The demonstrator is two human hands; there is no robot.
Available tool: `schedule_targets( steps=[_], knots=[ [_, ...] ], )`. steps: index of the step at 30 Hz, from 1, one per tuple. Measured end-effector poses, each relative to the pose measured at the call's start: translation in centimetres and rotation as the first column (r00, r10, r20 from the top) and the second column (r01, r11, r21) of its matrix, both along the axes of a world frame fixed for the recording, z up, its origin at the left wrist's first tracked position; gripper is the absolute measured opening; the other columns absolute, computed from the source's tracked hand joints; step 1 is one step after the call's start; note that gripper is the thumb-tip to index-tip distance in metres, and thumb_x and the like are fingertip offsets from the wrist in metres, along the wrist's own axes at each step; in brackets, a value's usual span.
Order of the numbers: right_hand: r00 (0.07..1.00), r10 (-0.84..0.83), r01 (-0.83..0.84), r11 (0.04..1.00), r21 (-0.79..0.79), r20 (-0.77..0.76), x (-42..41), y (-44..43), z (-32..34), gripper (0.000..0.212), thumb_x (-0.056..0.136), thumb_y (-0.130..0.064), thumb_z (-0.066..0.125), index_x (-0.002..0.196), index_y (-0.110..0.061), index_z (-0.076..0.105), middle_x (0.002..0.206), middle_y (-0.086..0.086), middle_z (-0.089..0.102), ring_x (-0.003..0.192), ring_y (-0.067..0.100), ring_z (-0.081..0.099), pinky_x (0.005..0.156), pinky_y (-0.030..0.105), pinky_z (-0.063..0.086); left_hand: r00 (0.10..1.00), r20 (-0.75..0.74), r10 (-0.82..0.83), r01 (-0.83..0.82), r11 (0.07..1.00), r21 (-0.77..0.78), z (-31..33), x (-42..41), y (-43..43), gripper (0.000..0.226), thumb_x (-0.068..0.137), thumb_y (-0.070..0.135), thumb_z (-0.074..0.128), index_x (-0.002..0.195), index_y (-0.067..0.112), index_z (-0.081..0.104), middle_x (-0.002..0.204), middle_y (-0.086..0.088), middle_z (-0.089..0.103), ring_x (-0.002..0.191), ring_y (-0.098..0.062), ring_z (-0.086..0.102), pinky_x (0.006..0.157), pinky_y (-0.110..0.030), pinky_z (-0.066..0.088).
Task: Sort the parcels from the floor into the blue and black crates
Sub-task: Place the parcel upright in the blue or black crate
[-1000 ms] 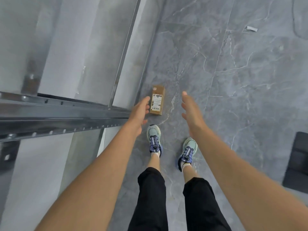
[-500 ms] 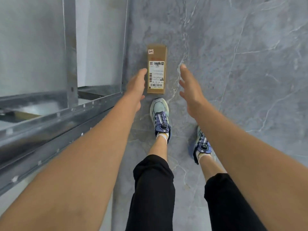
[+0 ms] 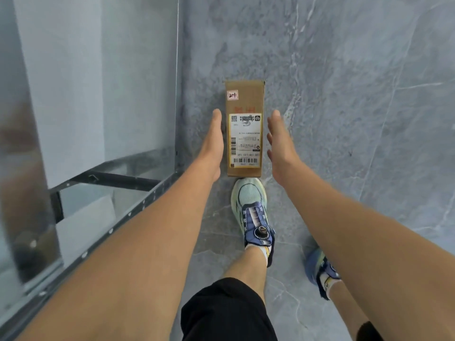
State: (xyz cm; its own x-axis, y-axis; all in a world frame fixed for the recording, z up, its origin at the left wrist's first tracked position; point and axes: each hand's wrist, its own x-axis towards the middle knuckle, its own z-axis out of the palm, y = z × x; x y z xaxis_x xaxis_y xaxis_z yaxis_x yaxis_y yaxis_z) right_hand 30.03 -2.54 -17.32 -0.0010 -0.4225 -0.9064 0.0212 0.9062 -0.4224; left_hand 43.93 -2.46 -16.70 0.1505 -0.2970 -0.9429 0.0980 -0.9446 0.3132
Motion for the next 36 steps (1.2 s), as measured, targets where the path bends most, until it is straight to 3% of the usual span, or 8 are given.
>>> schedule_targets(
  steps=[2,3,7,10,14,20,31,36],
  knots=[
    [0.999,-0.032,0.032,0.999,0.042,0.018,0.6,0.1,-0.5,0.047,0.113,-0.053,0.022,0.125,-0.034,0.063,0.103,-0.028,0.064,0.087,-0.021,0.063,0.082,0.005,0.047,0.999,-0.044,0.022,-0.021,0.999,0.023,-0.7,-0.2,-0.2,0.059,0.104,0.068,0.019,0.102,0.036,0.069,0.099,0.014,0.075,0.099,-0.003,0.064,0.09,-0.034,0.047],
    [0.997,-0.053,0.051,0.998,0.048,0.05,0.8,0.3,-1.0,0.051,0.113,-0.055,0.021,0.117,-0.034,0.067,0.098,-0.025,0.069,0.078,-0.02,0.065,0.076,0.007,0.051,0.997,-0.067,0.031,-0.029,0.999,0.032,-0.9,-0.2,-0.2,0.061,0.104,0.068,0.018,0.096,0.037,0.07,0.087,0.017,0.076,0.09,-0.002,0.067,0.083,-0.031,0.052],
    [0.988,-0.094,0.087,0.995,0.057,0.123,1.5,1.0,-2.4,0.07,0.105,-0.071,0.024,0.134,-0.027,0.071,0.126,0.001,0.076,0.118,0.021,0.072,0.109,0.053,0.052,0.993,-0.115,0.031,-0.03,1.0,0.004,-0.9,-0.5,0.3,0.066,0.104,0.067,0.015,0.107,0.032,0.071,0.081,0.015,0.078,0.07,0.003,0.073,0.059,-0.019,0.054],
    [0.989,-0.067,0.059,0.996,0.06,0.129,1.1,0.8,-0.8,0.072,0.104,-0.074,0.024,0.135,-0.027,0.07,0.128,0.004,0.075,0.119,0.025,0.072,0.109,0.056,0.051,0.993,-0.119,0.015,-0.021,0.999,-0.044,0.1,-0.4,0.6,0.065,0.104,0.068,0.015,0.106,0.034,0.071,0.085,0.018,0.078,0.078,0.005,0.073,0.068,-0.022,0.052],
    [0.993,-0.056,0.056,0.998,0.011,0.104,0.0,-0.8,4.7,0.068,0.108,-0.068,0.023,0.129,-0.026,0.072,0.122,0.005,0.078,0.112,0.023,0.075,0.104,0.055,0.055,0.991,-0.128,0.03,-0.042,0.995,-0.096,5.0,-0.8,0.3,0.078,0.092,0.084,0.021,0.129,0.034,0.069,0.126,0.008,0.072,0.125,-0.014,0.062,0.11,-0.045,0.043],
    [0.989,-0.001,0.025,0.987,-0.159,0.148,-1.7,-3.4,18.8,0.067,0.108,-0.066,0.02,0.13,-0.026,0.07,0.12,0.003,0.078,0.111,0.022,0.075,0.102,0.056,0.056,0.993,-0.119,0.001,-0.034,0.958,-0.283,18.9,-3.3,-2.0,0.065,0.103,0.068,0.016,0.117,0.038,0.073,0.113,0.014,0.076,0.107,-0.002,0.068,0.096,-0.034,0.047],
    [0.973,0.17,-0.081,0.885,-0.458,0.157,-6.4,-7.2,50.7,0.052,0.107,-0.064,0.025,0.106,-0.054,0.076,0.112,-0.006,0.08,0.105,0.015,0.076,0.094,0.044,0.059,0.997,-0.031,0.074,-0.078,0.811,-0.58,49.6,-7.9,-4.5,0.059,0.102,0.07,0.019,0.121,0.049,0.07,0.123,0.014,0.072,0.118,-0.004,0.064,0.111,-0.046,0.044],
    [0.961,0.214,-0.076,0.815,-0.574,0.177,-9.2,-7.3,64.8,0.061,0.104,-0.07,0.027,0.126,-0.037,0.073,0.113,-0.004,0.08,0.106,0.018,0.077,0.1,0.051,0.058,0.996,-0.007,0.084,-0.062,0.681,-0.73,65.5,-11.5,-3.9,0.056,0.108,0.053,0.017,0.121,0.035,0.068,0.104,0.021,0.076,0.093,0.009,0.069,0.07,-0.01,0.052]
  ],
)
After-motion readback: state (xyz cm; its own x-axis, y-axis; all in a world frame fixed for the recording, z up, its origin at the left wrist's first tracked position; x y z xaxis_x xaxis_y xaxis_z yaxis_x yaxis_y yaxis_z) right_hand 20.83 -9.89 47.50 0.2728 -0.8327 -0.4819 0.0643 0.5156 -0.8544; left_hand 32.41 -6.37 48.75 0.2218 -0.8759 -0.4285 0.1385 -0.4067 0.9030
